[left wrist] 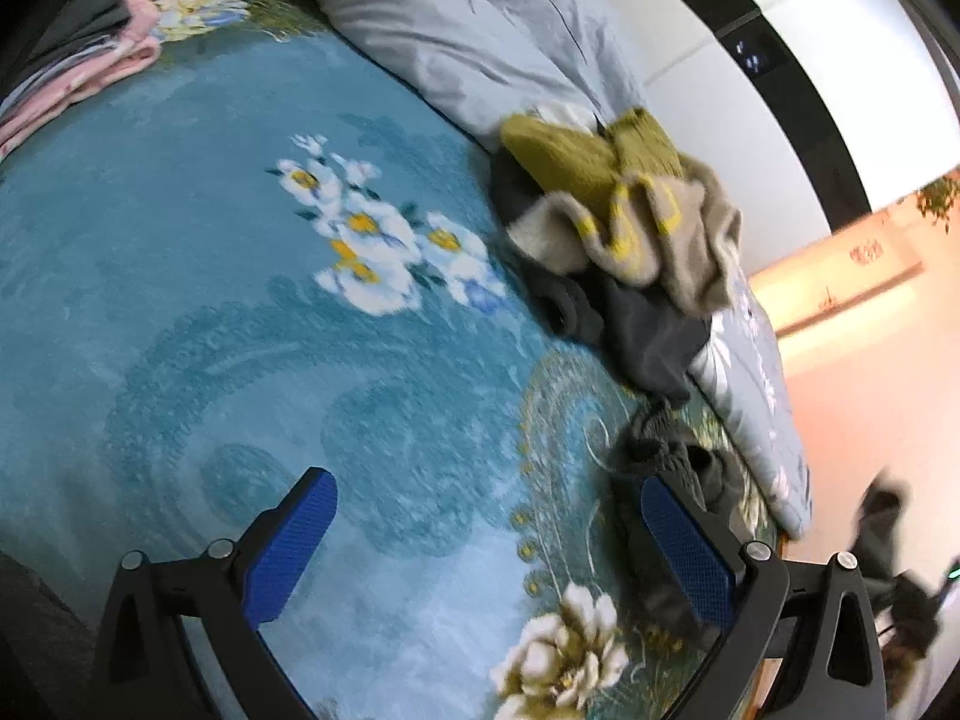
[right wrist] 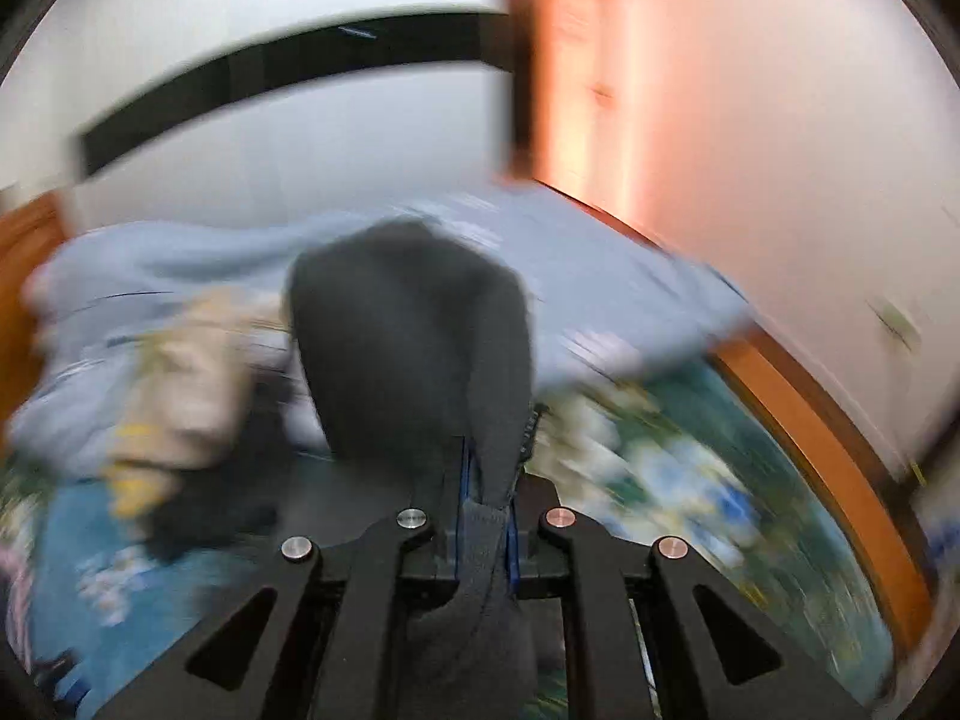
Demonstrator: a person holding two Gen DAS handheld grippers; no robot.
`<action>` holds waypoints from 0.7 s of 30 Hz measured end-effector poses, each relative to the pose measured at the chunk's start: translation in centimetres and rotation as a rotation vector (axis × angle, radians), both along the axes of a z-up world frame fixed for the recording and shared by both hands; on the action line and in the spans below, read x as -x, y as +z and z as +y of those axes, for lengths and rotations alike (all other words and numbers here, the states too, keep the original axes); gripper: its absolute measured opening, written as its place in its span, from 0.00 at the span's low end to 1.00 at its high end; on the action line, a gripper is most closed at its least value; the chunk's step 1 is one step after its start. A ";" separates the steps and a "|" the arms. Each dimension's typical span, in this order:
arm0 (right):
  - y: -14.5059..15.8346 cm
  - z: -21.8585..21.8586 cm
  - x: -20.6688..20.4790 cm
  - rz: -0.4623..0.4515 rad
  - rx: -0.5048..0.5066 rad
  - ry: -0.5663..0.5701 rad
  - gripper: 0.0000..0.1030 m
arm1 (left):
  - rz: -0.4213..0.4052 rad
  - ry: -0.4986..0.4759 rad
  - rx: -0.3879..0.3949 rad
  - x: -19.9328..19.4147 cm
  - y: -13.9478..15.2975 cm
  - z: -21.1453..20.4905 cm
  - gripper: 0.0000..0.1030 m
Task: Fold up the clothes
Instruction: 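Grasp the sweatpants waistband with the left gripper while the right gripper holds a leg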
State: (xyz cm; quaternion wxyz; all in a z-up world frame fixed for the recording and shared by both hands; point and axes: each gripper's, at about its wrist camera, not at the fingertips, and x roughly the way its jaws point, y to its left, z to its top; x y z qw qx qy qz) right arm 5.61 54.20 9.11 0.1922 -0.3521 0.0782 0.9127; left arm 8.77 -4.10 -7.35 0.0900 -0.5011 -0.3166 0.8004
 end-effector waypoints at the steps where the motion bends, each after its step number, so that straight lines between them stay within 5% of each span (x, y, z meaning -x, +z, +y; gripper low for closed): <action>1: -1.8 2.3 -0.6 -0.038 0.017 -0.074 0.09 | -0.003 -0.037 -0.014 0.0 0.1 1.2 1.00; 6: -12.3 10.9 -4.1 -0.252 0.155 -0.387 0.09 | -0.074 -0.200 -0.085 1.1 -1.2 8.3 1.00; 9: -17.4 14.1 -6.8 -0.325 0.266 -0.514 0.09 | -0.131 -0.216 -0.126 2.6 -2.3 11.0 0.99; 16: -20.8 14.2 -6.1 -0.425 0.221 -0.399 0.10 | -0.264 -0.194 -0.255 6.5 -5.4 15.9 0.98; 21: -22.2 13.1 -5.3 -0.466 0.153 -0.310 0.12 | -0.331 -0.172 -0.243 7.4 -7.4 17.4 0.80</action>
